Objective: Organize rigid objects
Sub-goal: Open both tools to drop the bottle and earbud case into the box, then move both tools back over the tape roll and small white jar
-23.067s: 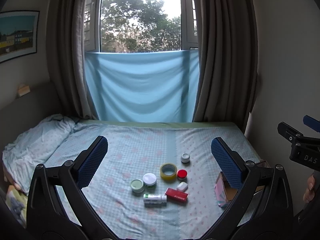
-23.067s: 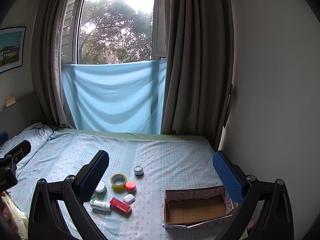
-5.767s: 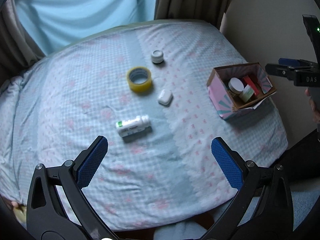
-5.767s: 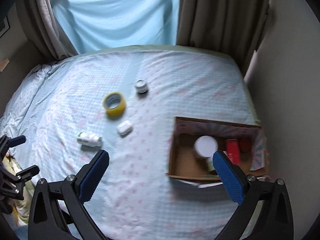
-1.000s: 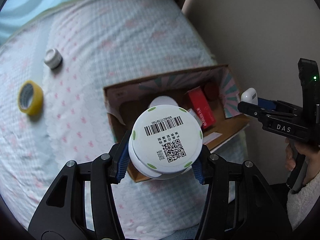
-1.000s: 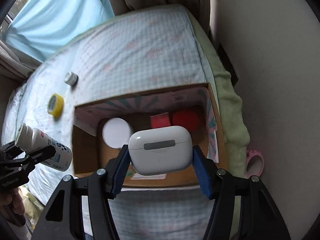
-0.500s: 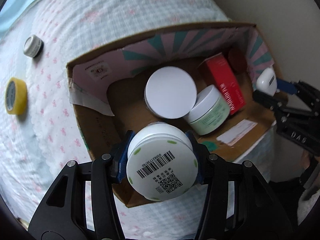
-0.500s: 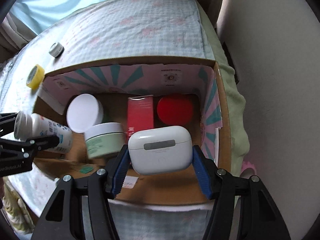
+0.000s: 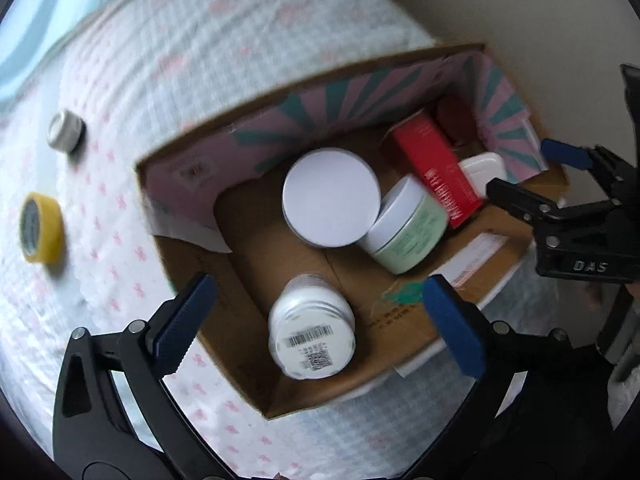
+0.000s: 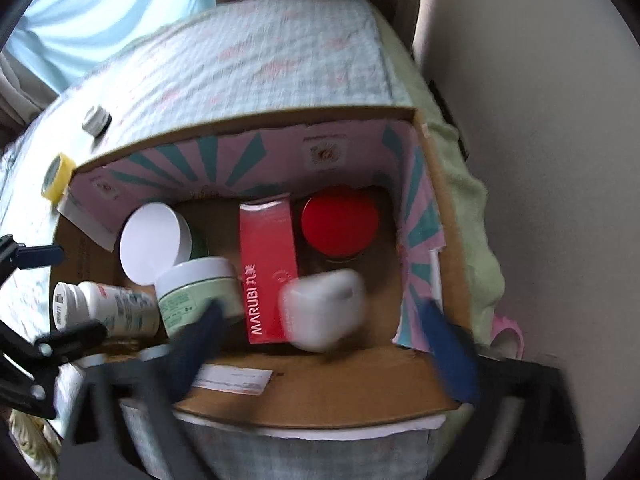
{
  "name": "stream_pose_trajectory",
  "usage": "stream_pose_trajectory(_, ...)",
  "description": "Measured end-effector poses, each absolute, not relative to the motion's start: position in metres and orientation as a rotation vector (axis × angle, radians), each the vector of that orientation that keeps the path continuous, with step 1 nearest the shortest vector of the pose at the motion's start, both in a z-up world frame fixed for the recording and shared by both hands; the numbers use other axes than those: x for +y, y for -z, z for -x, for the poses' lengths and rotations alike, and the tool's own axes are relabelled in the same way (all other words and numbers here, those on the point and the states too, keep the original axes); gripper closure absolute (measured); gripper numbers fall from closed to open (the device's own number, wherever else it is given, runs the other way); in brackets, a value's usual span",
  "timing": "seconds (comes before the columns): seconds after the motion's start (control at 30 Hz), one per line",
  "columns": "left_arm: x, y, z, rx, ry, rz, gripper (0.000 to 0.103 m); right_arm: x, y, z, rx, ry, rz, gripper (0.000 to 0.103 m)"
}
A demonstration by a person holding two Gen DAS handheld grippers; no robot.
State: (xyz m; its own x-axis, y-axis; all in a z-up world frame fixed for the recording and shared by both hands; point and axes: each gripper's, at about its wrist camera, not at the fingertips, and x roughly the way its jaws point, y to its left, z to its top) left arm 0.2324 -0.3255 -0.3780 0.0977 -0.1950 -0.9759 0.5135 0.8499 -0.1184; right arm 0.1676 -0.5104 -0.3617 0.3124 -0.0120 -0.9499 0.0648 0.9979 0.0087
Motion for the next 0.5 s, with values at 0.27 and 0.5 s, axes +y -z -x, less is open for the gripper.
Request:
stream_pose_trajectory(0.27,-0.292,0.364,-0.227,1.368,0.470,-0.237,0.000,-0.519,0.356,-0.159,1.241,0.058,-0.147,0.000)
stream_pose_trajectory(0.5,-0.276,0.338,-0.213,1.346,0.433,-0.194,0.000,-0.515,0.338,-0.155,1.214,0.066,-0.140,0.000)
